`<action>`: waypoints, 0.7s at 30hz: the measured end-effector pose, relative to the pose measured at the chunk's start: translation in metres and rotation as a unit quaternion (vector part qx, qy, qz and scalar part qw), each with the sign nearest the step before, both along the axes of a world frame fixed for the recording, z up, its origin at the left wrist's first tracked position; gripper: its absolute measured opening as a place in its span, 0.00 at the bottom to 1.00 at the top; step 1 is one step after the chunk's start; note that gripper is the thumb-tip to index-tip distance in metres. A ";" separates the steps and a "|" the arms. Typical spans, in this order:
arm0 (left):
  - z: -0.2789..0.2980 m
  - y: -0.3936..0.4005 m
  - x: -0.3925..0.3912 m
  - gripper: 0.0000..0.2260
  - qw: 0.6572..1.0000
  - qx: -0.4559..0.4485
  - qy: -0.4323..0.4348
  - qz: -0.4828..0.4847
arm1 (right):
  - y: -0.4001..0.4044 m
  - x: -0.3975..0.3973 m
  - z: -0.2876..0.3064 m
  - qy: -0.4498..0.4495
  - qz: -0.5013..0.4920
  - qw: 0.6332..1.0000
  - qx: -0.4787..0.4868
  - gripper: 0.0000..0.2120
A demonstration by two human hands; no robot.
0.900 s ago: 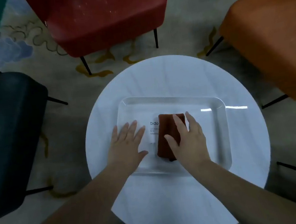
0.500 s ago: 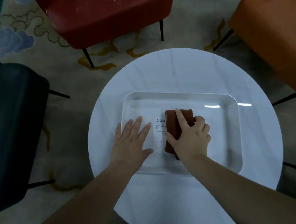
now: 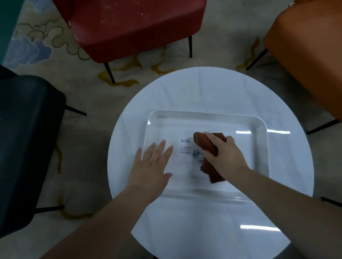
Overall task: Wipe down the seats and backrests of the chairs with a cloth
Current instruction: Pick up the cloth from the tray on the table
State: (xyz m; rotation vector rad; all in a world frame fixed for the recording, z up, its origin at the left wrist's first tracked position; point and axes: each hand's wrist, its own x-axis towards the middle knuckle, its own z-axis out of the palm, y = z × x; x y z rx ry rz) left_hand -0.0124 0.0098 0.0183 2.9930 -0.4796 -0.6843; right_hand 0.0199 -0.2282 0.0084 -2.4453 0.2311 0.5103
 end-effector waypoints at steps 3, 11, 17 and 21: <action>0.015 0.001 -0.014 0.33 0.999 -0.028 0.003 0.021 | -0.009 -0.012 0.012 -0.030 0.010 0.999 0.022 0.28; 0.061 -0.001 -0.071 0.30 0.995 -0.022 0.012 0.098 | -0.012 -0.042 0.057 -0.049 0.082 0.994 0.044 0.26; 0.089 -0.001 -0.131 0.30 0.978 -0.012 -0.002 0.208 | -0.002 -0.054 0.083 -0.044 0.178 0.980 0.071 0.24; 0.097 0.004 -0.181 0.30 0.957 0.005 0.005 0.291 | 0.017 -0.065 0.093 -0.053 0.241 0.966 0.074 0.23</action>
